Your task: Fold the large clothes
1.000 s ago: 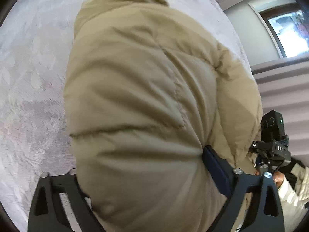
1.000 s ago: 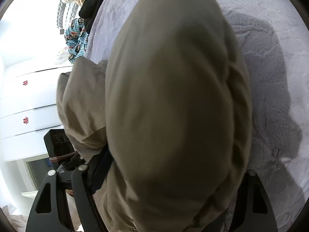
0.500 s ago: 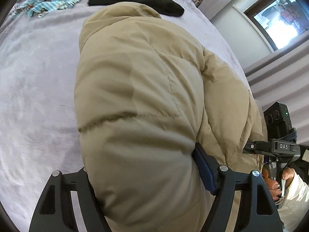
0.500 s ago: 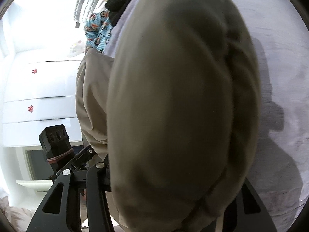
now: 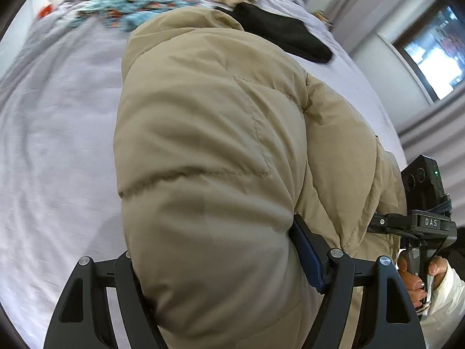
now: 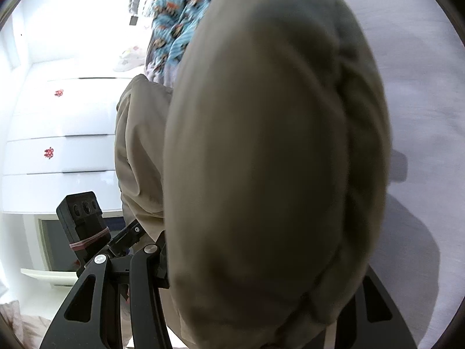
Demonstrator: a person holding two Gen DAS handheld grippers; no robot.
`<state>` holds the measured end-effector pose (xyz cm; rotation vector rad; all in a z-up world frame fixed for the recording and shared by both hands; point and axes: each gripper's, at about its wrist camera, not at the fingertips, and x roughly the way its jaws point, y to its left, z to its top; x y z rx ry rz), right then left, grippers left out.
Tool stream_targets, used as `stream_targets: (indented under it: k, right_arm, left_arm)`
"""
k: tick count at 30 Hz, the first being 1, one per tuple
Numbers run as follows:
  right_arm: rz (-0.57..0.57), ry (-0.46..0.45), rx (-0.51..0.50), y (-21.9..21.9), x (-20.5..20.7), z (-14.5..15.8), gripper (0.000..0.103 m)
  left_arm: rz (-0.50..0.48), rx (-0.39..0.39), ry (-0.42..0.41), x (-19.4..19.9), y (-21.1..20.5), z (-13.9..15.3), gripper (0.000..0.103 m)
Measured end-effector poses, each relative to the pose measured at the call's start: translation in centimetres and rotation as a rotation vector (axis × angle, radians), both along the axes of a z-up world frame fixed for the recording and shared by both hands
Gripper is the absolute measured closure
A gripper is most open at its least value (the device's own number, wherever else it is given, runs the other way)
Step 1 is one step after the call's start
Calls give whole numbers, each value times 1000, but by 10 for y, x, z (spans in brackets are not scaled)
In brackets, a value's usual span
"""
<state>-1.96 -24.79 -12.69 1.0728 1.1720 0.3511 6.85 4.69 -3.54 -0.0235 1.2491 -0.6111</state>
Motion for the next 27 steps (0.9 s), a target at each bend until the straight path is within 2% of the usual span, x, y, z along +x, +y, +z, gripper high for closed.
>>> stream_targets:
  k: [4, 8, 12, 14, 17, 21, 25, 27]
  right_arm:
    - [44, -8, -4, 62, 52, -10, 47]
    - [91, 29, -43, 103, 90, -29, 47]
    - [118, 95, -128, 124, 109, -40, 44]
    - [117, 121, -144, 120, 106, -35, 44]
    - [106, 127, -251, 104, 95, -11, 43]
    - [35, 48, -427, 102, 80, 46, 43]
    - [5, -69, -407, 114, 86, 87, 43]
    - [35, -70, -402, 125, 101, 90, 43]
  left_arm:
    - [65, 31, -16, 36, 53, -12, 26]
    - [117, 76, 4, 63, 87, -51, 26]
    - [149, 67, 24, 74, 112, -80, 18]
    - [138, 67, 8, 69, 110, -82, 17]
    - [134, 69, 2, 68, 108, -85, 17]
    - [140, 64, 6, 72, 113, -86, 16]
    - [134, 72, 1, 70, 112, -85, 14]
    - [135, 73, 4, 70, 112, -85, 14]
